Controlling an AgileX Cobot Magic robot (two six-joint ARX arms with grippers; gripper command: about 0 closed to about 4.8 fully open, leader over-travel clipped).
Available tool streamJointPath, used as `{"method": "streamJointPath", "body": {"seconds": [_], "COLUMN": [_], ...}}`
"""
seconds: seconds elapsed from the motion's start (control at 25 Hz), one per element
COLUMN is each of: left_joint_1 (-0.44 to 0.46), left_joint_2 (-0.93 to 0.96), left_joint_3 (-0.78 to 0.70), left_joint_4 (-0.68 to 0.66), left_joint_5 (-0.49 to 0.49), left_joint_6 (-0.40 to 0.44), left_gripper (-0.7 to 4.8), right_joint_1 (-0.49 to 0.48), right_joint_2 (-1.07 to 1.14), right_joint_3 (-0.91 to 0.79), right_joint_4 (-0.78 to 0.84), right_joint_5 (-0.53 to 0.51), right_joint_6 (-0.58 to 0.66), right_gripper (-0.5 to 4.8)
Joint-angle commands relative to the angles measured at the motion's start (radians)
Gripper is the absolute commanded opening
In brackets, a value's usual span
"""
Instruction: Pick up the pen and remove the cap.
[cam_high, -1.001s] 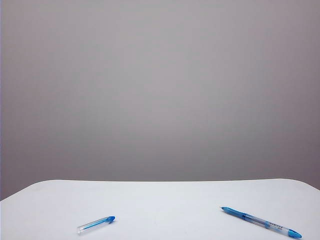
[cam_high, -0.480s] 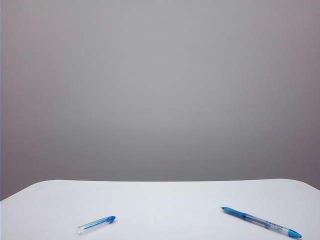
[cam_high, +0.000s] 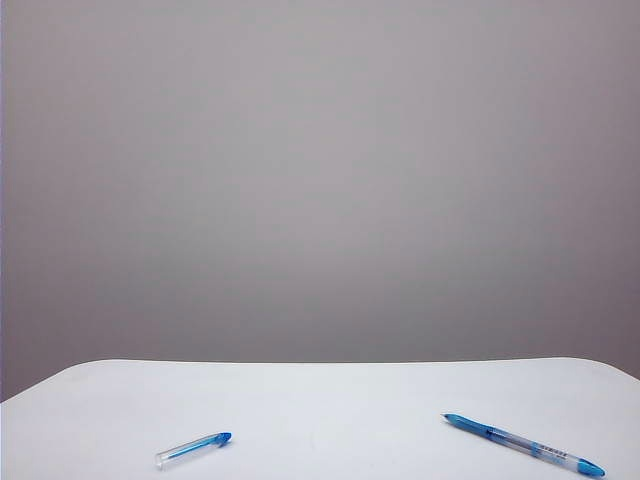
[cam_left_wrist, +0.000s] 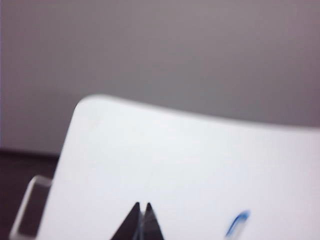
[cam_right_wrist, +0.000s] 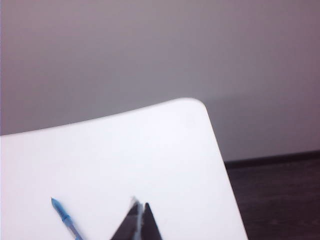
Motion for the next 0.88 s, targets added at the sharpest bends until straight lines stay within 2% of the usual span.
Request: {"method": "streamJointPath", "body": {"seconds": [0.04, 0.08, 0.24, 0.4, 0.6, 0.88], "left_joint_1": [-0.001, -0.002, -0.002, -0.002, -0.001, -0.002], "left_joint_2": [-0.005, -0.005, -0.009, -0.01, -0.053, -0.198], "left_joint_3": [0.001, 0.001, 0.001, 0.001, 0.001, 0.001], "left_joint_4": [-0.097, -0.126, -0.15, -0.135, -0.056, -0.165], "left_joint_5": [-0.135, -0.198, -0.224, -0.097, -0.018, -0.049], "left_joint_6": [0.079, 0.093, 0.093, 0.06, 0.023, 0.04], "left_gripper": [-0.06, -0.06, -0.06, -0.06, -0.06, -0.06], "right_joint_1": [0.0, 0.0, 0.0, 0.0, 0.0, 0.0], "right_joint_2": [0.0, 0.0, 0.001, 0.0, 0.0, 0.0], "right_joint_3": [-0.006, -0.006, -0.006, -0.006, -0.006, -0.006], "right_joint_4": [0.001, 0.0, 0.001, 0.002, 0.002, 0.003], "right_joint_5": [0.001, -0.003, -0.013, -0.014, -0.029, -0.031], "right_joint_6": [0.0, 0.0, 0.0, 0.0, 0.0, 0.0], "right_gripper": [-0.01, -0.01, -0.01, -0.01, -0.01, -0.01]}}
